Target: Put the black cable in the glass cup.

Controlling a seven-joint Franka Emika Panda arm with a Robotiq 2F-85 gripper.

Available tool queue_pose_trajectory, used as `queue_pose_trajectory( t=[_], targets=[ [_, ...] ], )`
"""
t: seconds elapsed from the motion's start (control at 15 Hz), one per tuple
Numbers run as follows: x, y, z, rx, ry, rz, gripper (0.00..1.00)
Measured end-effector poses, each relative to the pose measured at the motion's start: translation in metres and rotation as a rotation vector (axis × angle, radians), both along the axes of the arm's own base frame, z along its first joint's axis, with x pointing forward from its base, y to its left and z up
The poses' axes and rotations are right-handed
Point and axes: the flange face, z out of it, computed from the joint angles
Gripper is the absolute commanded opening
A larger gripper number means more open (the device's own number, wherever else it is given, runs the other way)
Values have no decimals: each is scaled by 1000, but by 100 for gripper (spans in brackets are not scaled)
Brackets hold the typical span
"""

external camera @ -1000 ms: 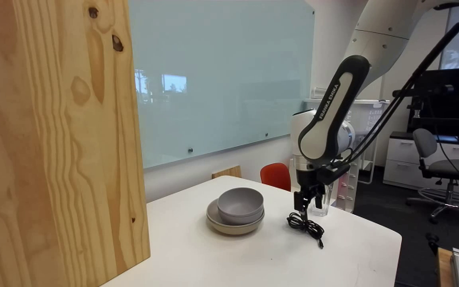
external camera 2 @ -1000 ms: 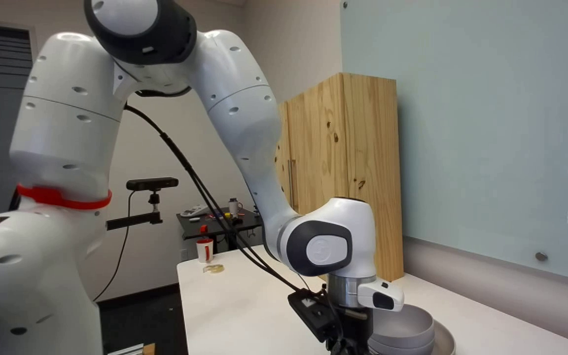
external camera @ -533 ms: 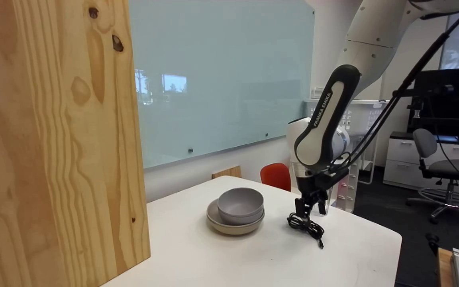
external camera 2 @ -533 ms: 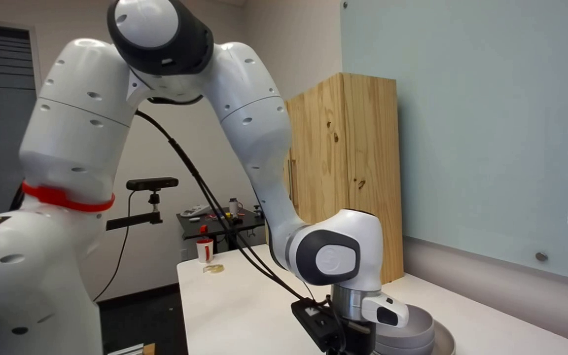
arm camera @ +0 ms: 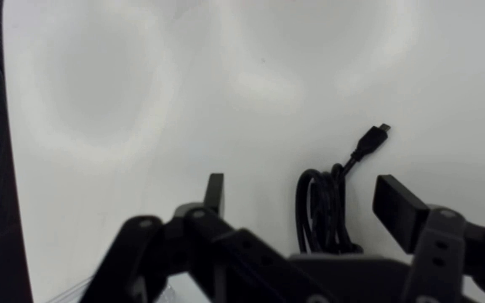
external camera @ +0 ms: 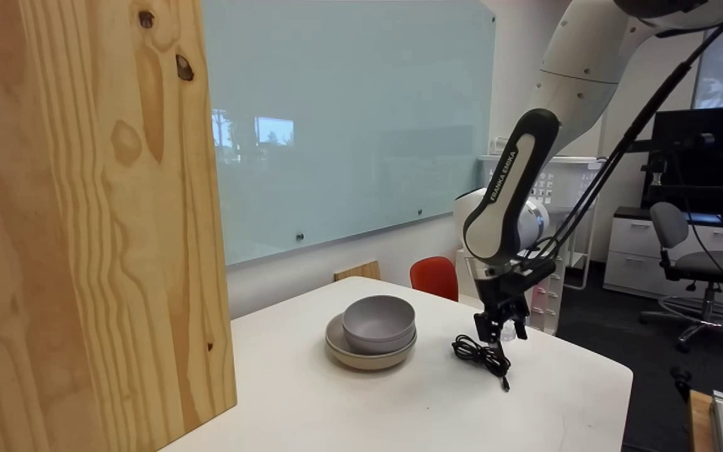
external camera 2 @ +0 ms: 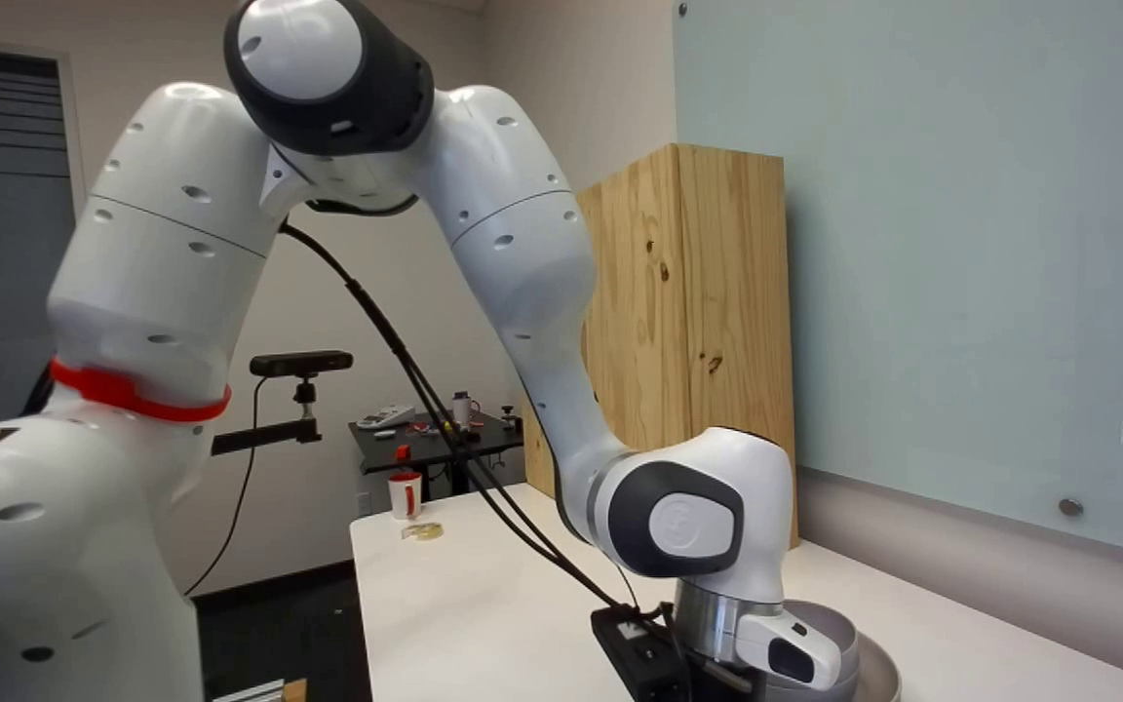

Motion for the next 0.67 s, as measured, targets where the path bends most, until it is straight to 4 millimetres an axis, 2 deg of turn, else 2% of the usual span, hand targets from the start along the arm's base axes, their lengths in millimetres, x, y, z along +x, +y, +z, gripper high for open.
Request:
queue_pose_trajectory(
  t=[0.13, 0.2, 0.27, 0.33, 0.53, 0.67],
  targets=[
    [-1, -2, 0, 6, 12, -9, 42],
    [-1, -2, 1, 15, 15, -6, 85],
    [0, 0, 1, 26, 14, 2, 81],
    [0, 1, 1, 34, 15, 15, 81],
    [6, 4, 2, 27, -15, 50, 100],
    [17, 6, 5, 3, -79, 88, 100]
  ],
)
